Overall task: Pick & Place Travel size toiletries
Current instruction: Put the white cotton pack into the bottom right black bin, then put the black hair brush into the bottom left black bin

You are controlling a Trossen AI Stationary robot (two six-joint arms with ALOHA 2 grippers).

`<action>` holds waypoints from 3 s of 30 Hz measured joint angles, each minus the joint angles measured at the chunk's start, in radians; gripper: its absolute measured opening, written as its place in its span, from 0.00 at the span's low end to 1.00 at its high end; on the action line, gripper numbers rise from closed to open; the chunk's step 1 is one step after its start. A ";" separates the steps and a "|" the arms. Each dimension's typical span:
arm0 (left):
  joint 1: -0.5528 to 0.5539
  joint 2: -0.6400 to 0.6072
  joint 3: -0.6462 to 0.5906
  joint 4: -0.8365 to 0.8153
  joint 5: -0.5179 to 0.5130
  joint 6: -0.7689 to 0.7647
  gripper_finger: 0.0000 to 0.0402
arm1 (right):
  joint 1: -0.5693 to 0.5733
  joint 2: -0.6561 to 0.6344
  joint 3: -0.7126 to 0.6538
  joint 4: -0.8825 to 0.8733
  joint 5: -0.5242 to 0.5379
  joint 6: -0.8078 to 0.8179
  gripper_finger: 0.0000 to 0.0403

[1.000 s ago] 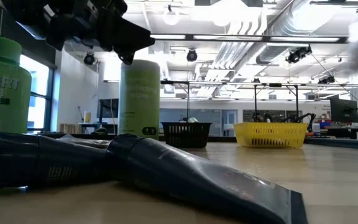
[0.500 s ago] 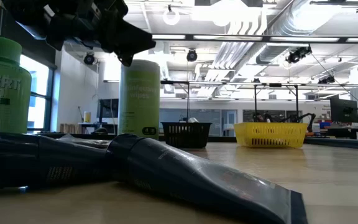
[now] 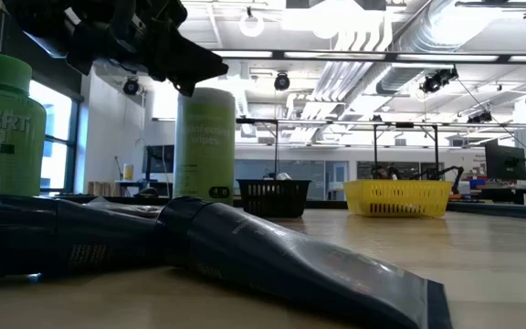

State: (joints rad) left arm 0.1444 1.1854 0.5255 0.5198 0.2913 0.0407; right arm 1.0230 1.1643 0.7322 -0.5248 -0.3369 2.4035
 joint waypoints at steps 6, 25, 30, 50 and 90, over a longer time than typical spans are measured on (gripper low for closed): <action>0.000 0.000 0.000 0.000 0.000 0.008 0.28 | 0.027 0.038 0.000 -0.080 -0.048 -0.093 0.01; 0.000 0.000 0.000 0.002 -0.126 0.008 0.28 | 0.063 0.143 0.000 -0.154 -0.004 -0.294 0.01; 0.000 0.000 0.000 0.004 -0.133 0.008 0.28 | 0.063 0.146 0.000 -0.178 -0.025 -0.257 0.01; 0.000 0.000 0.000 0.001 -0.133 0.014 0.28 | -0.038 0.145 0.000 -0.129 -0.095 -0.364 0.35; 0.000 0.000 0.000 -0.037 -0.132 0.067 0.28 | -0.371 -0.160 -0.001 -0.129 0.270 -0.753 0.01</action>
State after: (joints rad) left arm 0.1444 1.1854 0.5255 0.4828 0.1589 0.1081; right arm 0.6524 1.0043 0.7315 -0.6540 -0.0670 1.6504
